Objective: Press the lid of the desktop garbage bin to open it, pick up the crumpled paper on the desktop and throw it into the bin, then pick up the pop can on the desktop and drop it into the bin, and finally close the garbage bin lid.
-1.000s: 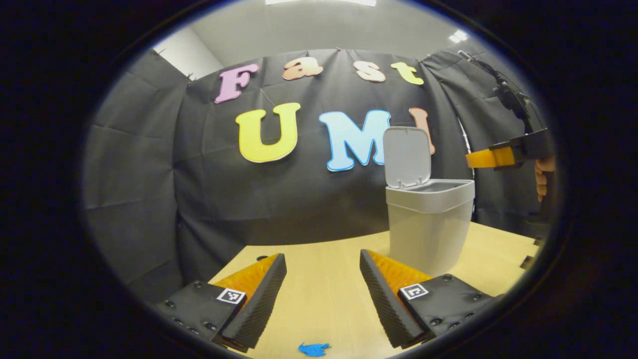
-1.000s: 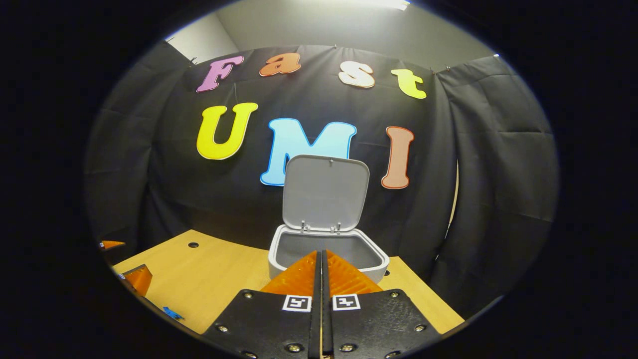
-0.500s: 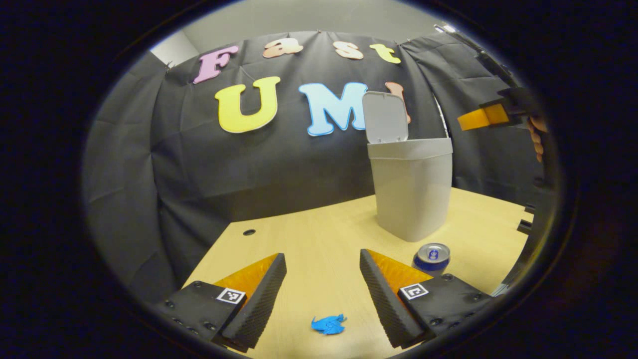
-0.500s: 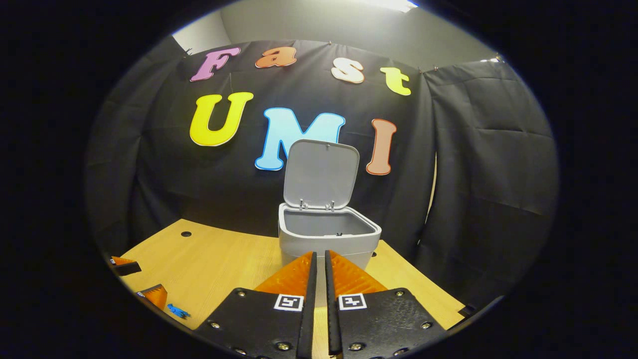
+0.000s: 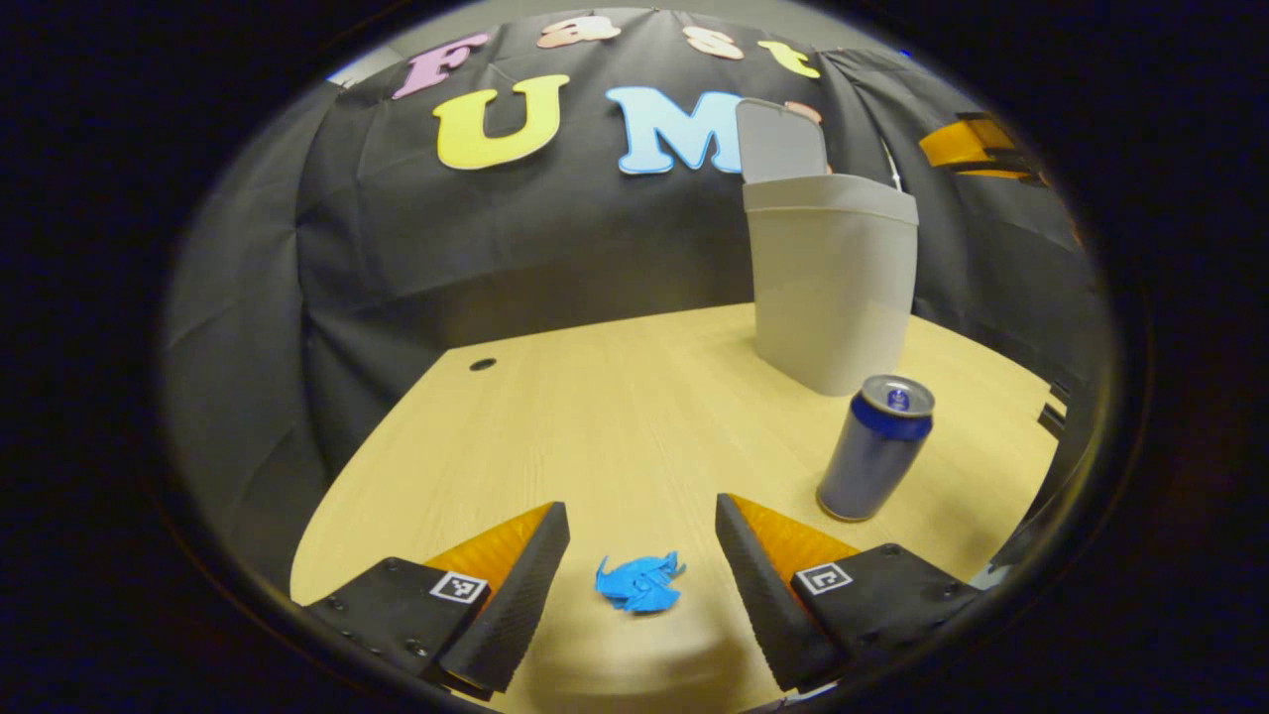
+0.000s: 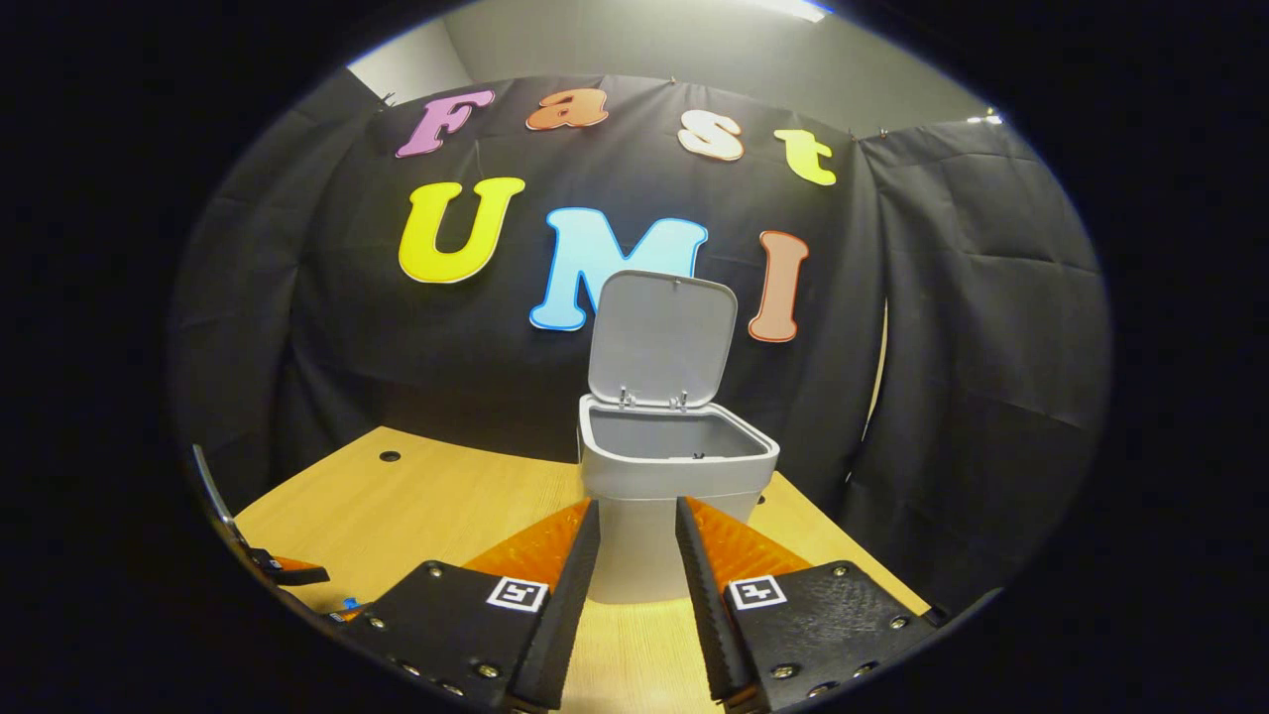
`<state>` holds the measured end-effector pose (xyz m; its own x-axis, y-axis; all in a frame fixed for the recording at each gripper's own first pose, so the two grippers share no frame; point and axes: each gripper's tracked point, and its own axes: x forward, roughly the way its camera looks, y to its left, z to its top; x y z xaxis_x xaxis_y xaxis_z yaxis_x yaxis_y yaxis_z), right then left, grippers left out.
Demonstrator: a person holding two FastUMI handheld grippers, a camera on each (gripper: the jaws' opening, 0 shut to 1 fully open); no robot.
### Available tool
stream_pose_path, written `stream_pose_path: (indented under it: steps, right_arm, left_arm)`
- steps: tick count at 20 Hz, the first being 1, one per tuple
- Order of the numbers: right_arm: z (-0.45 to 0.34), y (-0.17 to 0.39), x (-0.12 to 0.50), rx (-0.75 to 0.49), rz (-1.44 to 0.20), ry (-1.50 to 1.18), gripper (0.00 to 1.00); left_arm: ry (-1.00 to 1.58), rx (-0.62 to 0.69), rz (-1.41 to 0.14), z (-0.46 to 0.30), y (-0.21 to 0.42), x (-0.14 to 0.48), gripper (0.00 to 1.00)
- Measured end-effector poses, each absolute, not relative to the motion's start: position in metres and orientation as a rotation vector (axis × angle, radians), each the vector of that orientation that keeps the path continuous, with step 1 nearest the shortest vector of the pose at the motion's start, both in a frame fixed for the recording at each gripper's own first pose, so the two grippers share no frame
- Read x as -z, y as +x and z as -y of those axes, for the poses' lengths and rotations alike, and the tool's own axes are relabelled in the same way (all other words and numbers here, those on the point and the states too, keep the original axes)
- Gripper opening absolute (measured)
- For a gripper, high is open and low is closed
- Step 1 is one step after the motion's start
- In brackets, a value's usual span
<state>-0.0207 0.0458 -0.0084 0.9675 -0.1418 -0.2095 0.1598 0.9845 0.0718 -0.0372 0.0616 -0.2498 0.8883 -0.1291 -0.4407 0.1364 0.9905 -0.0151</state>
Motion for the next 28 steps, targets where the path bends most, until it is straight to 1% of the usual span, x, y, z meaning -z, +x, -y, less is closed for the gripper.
stream_pose_path:
  steps: [1,2,3,4,5,6,8,9,10,11,12,13,14,15,16,17,19,20,21,22,23,25,26,27,28]
  right_arm:
    - [-0.045,-0.022,0.007,0.141,-0.203,0.086,0.62]
    - [-0.042,-0.023,0.007,0.134,-0.198,0.079,0.66]
    - [-0.041,-0.023,0.007,0.123,-0.195,0.074,0.66]
    - [-0.041,-0.024,0.010,0.111,-0.198,0.072,0.71]
    - [-0.037,-0.025,0.013,0.105,-0.203,0.072,0.77]
    - [-0.034,-0.028,0.016,0.105,-0.206,0.071,0.76]
    - [-0.026,-0.034,0.023,0.104,-0.221,0.064,0.76]
    - [-0.022,-0.037,0.025,0.102,-0.227,0.059,0.76]
    - [-0.016,-0.039,0.029,0.105,-0.233,0.050,0.76]
    - [-0.011,-0.042,0.031,0.110,-0.239,0.042,0.76]
    - [-0.007,-0.045,0.034,0.112,-0.244,0.036,0.76]
    - [-0.003,-0.047,0.037,0.113,-0.251,0.033,0.76]
    - [0.001,-0.049,0.041,0.114,-0.259,0.033,0.76]
    - [0.005,-0.050,0.043,0.115,-0.265,0.036,0.76]
    - [0.007,-0.051,0.045,0.114,-0.268,0.038,0.76]
    - [0.010,-0.052,0.046,0.116,-0.270,0.037,0.76]
    - [0.016,-0.052,0.048,0.119,-0.270,0.031,0.76]
    - [0.018,-0.052,0.048,0.118,-0.270,0.028,0.76]
    - [0.020,-0.051,0.048,0.116,-0.268,0.025,0.76]
    - [0.021,-0.051,0.049,0.115,-0.267,0.023,0.76]
    - [0.022,-0.050,0.049,0.112,-0.266,0.023,0.76]
    - [0.024,-0.049,0.050,0.108,-0.266,0.020,0.76]
    - [0.025,-0.049,0.050,0.105,-0.264,0.018,0.76]
    - [0.025,-0.048,0.050,0.105,-0.261,0.012,0.76]
    - [0.027,-0.047,0.050,0.105,-0.260,0.008,0.76]
  left_arm:
    - [0.004,0.129,-0.475,-0.061,-0.038,0.259,0.97]
    - [-0.008,0.117,-0.492,-0.061,-0.037,0.266,0.97]
    - [-0.016,0.102,-0.512,-0.061,-0.036,0.272,0.97]
    - [-0.023,0.088,-0.533,-0.061,-0.037,0.277,1.00]
    - [-0.030,0.079,-0.548,-0.059,-0.039,0.283,0.93]
    - [-0.033,0.072,-0.561,-0.058,-0.040,0.287,1.00]
    - [-0.026,0.061,-0.588,-0.055,-0.040,0.298,0.93]
    - [-0.026,0.055,-0.600,-0.054,-0.042,0.301,0.93]
    - [-0.028,0.051,-0.612,-0.053,-0.042,0.303,0.98]
    - [-0.032,0.047,-0.622,-0.052,-0.043,0.305,0.98]
    - [-0.035,0.045,-0.628,-0.052,-0.044,0.306,1.00]
    - [-0.034,0.041,-0.631,-0.051,-0.044,0.308,1.00]
    - [-0.031,0.039,-0.633,-0.051,-0.043,0.307,0.96]
    - [-0.026,0.031,-0.633,-0.049,-0.042,0.309,0.97]
    - [-0.023,0.022,-0.634,-0.051,-0.041,0.309,0.83]
    - [-0.026,0.017,-0.636,-0.051,-0.040,0.308,0.78]
    - [-0.031,0.007,-0.641,-0.051,-0.039,0.310,0.60]
    - [-0.036,0.007,-0.646,-0.050,-0.040,0.310,0.55]
    - [-0.036,0.007,-0.645,-0.049,-0.038,0.310,0.55]
    - [-0.021,-0.033,-0.645,-0.056,-0.039,0.312,0.44]
    - [-0.037,-0.032,-0.656,-0.054,-0.038,0.314,0.33]
    - [-0.052,-0.061,-0.651,-0.058,-0.038,0.311,0.30]
    - [-0.060,-0.072,-0.649,-0.061,-0.037,0.311,0.19]
    - [-0.071,-0.073,-0.652,-0.058,-0.037,0.310,0.20]
    - [-0.075,-0.078,-0.647,-0.059,-0.037,0.308,0.18]
